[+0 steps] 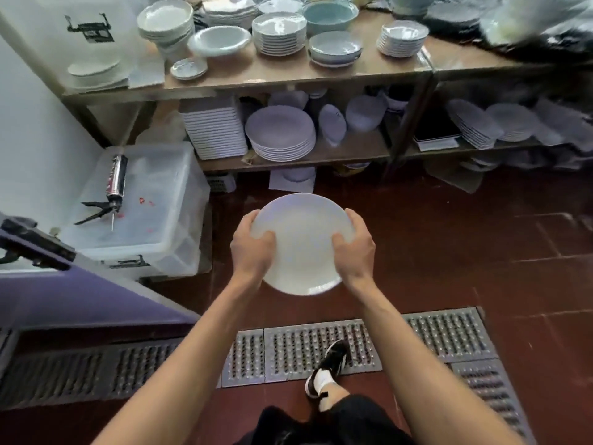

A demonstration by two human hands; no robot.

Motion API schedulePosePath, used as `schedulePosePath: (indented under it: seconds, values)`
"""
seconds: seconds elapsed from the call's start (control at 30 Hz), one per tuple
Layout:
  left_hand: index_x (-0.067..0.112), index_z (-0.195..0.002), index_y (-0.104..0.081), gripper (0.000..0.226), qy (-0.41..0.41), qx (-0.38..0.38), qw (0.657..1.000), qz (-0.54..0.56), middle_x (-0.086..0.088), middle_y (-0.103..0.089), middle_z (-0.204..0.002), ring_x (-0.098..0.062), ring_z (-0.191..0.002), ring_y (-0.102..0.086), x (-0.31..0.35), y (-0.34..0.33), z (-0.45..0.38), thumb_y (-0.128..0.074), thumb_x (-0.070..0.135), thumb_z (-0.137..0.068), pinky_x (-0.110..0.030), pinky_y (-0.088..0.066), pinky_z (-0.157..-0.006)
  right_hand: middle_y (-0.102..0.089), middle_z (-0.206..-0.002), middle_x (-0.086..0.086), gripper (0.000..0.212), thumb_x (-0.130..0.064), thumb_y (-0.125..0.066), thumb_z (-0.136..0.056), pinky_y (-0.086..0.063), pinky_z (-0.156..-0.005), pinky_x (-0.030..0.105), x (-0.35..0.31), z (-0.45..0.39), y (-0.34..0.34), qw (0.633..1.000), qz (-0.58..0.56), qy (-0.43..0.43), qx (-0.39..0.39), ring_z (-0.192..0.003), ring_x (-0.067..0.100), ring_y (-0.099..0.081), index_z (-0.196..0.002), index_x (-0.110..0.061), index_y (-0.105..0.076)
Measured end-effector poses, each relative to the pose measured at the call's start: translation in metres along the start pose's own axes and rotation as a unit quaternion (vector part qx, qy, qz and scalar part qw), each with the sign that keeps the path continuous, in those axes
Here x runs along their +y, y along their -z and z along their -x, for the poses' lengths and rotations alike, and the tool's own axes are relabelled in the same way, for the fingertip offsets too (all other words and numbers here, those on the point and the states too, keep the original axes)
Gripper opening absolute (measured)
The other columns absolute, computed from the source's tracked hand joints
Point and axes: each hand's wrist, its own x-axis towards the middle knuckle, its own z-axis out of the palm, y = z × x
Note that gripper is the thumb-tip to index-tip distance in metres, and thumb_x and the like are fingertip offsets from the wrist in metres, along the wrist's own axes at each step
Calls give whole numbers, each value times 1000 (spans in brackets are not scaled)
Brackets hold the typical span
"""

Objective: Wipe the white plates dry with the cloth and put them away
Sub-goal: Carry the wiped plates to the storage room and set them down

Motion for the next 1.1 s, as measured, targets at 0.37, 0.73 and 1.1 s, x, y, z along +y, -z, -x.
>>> schedulePosePath:
  seconds: [0.37,0.73,1.1]
  values:
    - [26,-130,-64,58,-15,-52,999,4,4,-70,-114,-19,-107,-64,91,-136,-108,-61,28,-72,-40,-51,-101,-59,-142,5,57,-6,-60,-90,-41,-112,38,-10,-166,58,998,-20,-22,49,-132,22,-53,-146,-13,-52]
    - [29,-129,-63,53,-4,-112,994,20,17,-65,-109,-15,-108,-61,127,-233,-194,-61,26,-75,-39,-49,-102,-59,-141,3,59,-6,-57,-89,-43,-112,41,-5,-283,75,994,-15,-63,85,-131,21,-53,-147,-17,-51]
    - [30,-122,-63,41,-12,-143,989,39,21,-62,-102,-8,-99,-61,185,-320,-368,-60,16,-84,-32,-46,-87,-62,-124,-7,54,-8,-55,-90,-40,-89,19,-48,-460,41,990,-4,-55,132,-116,12,-55,-142,-23,-54]
